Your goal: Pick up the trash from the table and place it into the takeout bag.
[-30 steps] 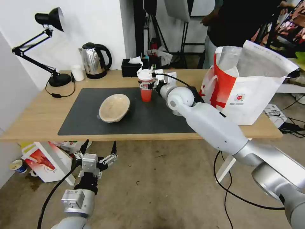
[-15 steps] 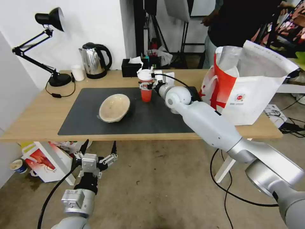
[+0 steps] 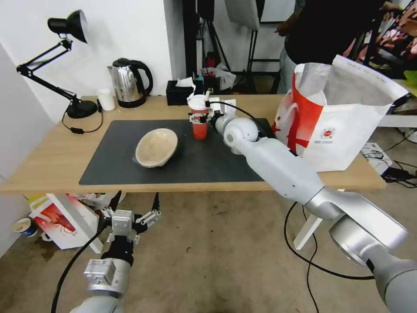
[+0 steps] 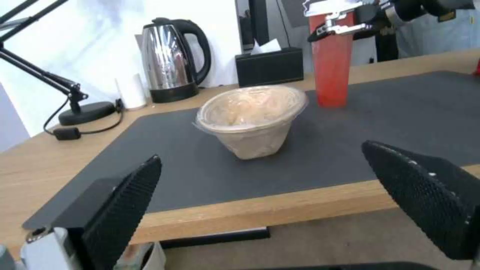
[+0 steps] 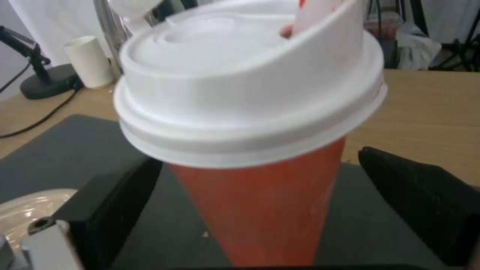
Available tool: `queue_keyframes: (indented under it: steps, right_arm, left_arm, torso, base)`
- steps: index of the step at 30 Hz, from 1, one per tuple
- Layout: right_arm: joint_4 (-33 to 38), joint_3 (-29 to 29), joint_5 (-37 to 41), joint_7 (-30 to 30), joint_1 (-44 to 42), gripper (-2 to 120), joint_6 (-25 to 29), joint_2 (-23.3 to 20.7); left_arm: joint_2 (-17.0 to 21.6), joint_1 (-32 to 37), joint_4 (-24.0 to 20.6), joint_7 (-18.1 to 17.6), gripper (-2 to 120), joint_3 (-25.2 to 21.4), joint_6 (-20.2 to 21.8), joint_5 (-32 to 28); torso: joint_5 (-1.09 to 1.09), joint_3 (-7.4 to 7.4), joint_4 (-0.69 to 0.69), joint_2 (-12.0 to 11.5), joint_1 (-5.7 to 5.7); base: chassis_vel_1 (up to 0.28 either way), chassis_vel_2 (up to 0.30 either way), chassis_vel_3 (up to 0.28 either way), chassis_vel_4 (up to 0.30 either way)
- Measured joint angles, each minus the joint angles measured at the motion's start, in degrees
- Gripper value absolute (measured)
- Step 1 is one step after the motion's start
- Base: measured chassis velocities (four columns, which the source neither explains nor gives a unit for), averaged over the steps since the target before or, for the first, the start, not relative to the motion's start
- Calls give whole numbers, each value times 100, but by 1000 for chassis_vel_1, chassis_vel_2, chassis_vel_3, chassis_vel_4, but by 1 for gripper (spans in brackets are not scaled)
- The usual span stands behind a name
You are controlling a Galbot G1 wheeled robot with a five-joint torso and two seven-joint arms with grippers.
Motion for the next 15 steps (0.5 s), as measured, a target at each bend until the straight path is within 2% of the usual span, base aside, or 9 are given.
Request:
queue_keyframes:
  steps: [1, 5, 9, 13, 15]
  right_arm:
    - [0, 0, 0, 0, 0, 100, 0, 0]
    - [-81, 6, -10, -66, -52, 86, -20, 42]
    - [-116, 7, -21, -82, -90, 79, -21, 59]
    - [-165, 9, -52, -116, -134, 64, -19, 67]
    - [-165, 10, -53, -122, -140, 62, -18, 63]
  left_arm:
    - [0, 0, 0, 0, 100, 0, 0, 0]
    - [0, 0, 0, 0, 100, 0, 0, 0]
    - [0, 0, 0, 0, 100, 0, 0, 0]
    - [0, 0, 0, 0, 100, 0, 0, 0]
    - [0, 0, 0, 0, 100, 0, 0, 0]
  torso:
    - [0, 0, 0, 0, 0]
    - [0, 0, 0, 0, 0]
    - [0, 0, 0, 0, 0]
    - [0, 0, 0, 0, 0]
    - [0, 0, 0, 0, -1]
  base:
    - [0, 0, 0, 0]
    - [0, 0, 0, 0]
    - [0, 0, 0, 0]
    - [0, 0, 0, 0]
    - [0, 0, 0, 0]
